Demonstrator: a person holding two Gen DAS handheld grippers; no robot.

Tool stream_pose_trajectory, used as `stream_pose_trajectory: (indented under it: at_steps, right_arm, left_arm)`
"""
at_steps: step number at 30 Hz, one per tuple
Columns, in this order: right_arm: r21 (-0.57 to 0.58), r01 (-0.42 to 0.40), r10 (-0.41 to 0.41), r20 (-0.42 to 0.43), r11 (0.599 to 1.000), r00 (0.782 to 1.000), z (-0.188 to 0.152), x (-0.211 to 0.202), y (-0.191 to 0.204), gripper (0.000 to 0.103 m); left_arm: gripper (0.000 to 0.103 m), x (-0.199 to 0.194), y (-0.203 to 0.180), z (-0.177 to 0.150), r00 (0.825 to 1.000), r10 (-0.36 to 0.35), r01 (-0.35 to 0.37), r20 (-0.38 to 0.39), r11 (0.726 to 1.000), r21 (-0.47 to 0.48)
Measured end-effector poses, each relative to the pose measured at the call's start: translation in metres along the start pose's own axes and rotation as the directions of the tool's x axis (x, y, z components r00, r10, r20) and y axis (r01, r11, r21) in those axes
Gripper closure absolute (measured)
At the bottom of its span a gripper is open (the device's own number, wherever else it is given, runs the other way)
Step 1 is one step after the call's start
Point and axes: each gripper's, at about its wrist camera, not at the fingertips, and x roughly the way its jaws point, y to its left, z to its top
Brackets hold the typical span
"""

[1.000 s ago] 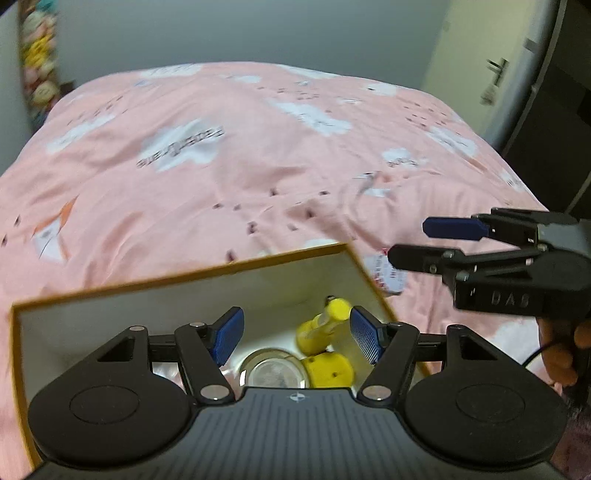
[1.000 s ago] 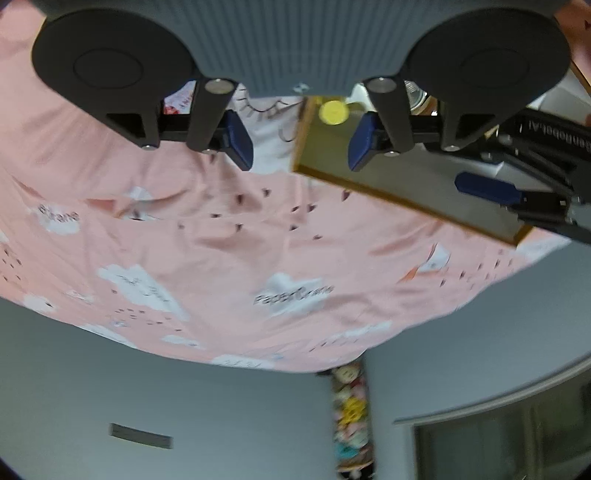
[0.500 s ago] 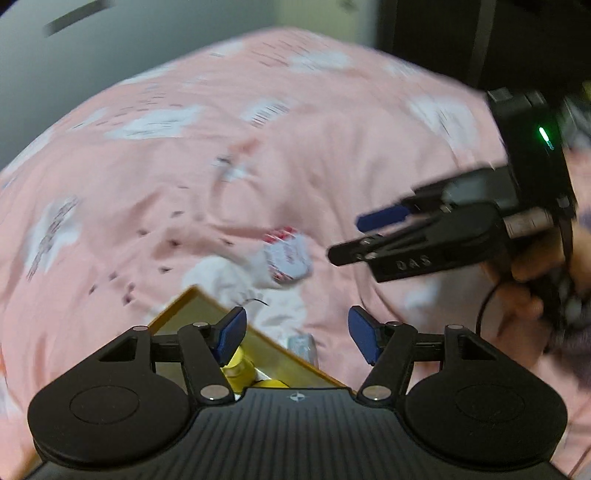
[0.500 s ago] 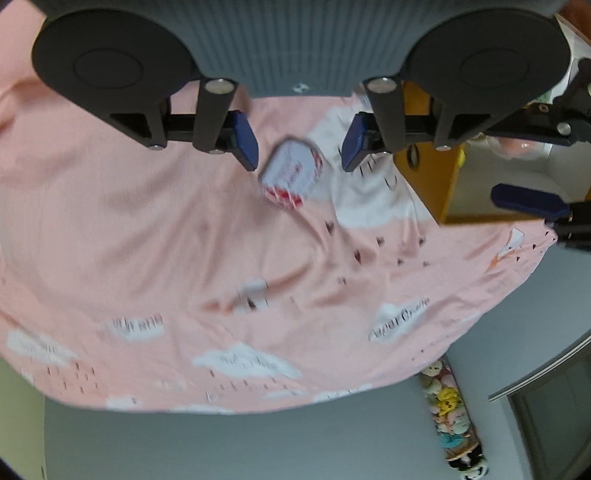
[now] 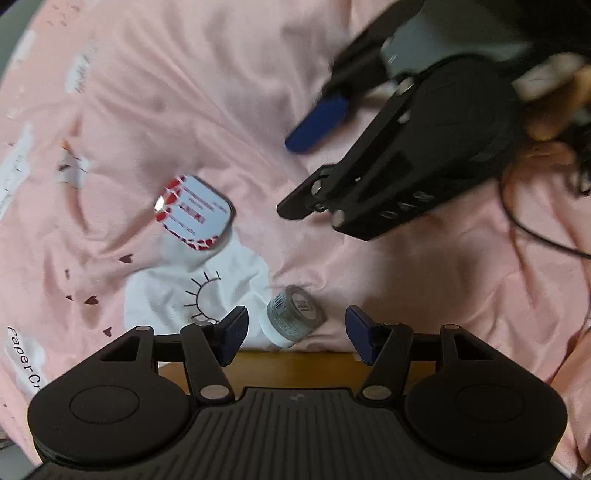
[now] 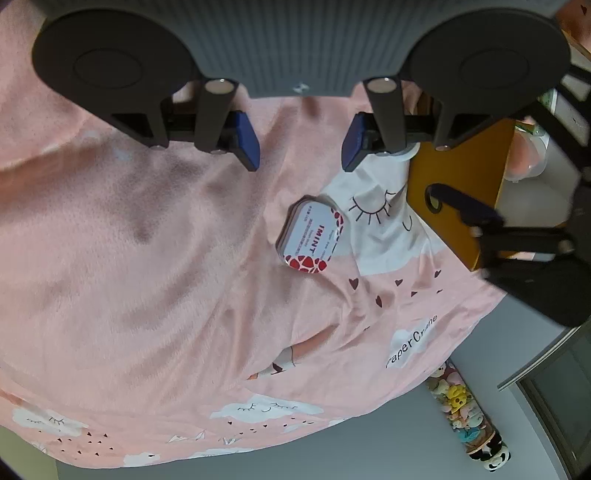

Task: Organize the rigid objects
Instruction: 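Grasp the small grey jar with the left gripper while the right tool approaches the tin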

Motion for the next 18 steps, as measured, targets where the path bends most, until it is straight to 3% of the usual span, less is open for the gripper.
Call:
stream_pose_trajectory:
  at_steps: [8,13,15,17,18]
  right_arm:
    - [0.003,-0.027,0.027,-0.018,1.0,0.999,-0.001,0.008,-0.007,0.052]
    - [-0.024,-0.006,0.005,-0.038,1.0,0.999,-0.002,0.014,-0.005,0.05]
    - [-0.01,-0.013,0.013,-0.04,1.0,0.999,-0.002,0.015,-0.008,0.05]
    - [0.007,-0.026,0.026,-0.041,1.0,0.999,0.0,0.016,-0.012,0.05]
    - [0.009,-0.029,0.03,-0.041,1.0,0.999,0.0,0.016,-0.012,0.05]
  left_arm:
    - [0.032,0.05,-0.016,0.015,0.984,0.002,0.03,-0.178,0.984,0.178]
    - [0.031,0.063,-0.017,0.01,0.98,0.025,0.02,-0.197,0.975,0.221]
    - [0.037,0.068,-0.015,0.009,0.979,0.03,0.015,-0.203,0.976,0.216]
    - [0.055,0.076,-0.013,0.005,0.975,0.053,-0.005,-0.214,0.975,0.221]
    - [0.055,0.077,-0.01,0.006,0.975,0.05,-0.005,-0.215,0.979,0.206]
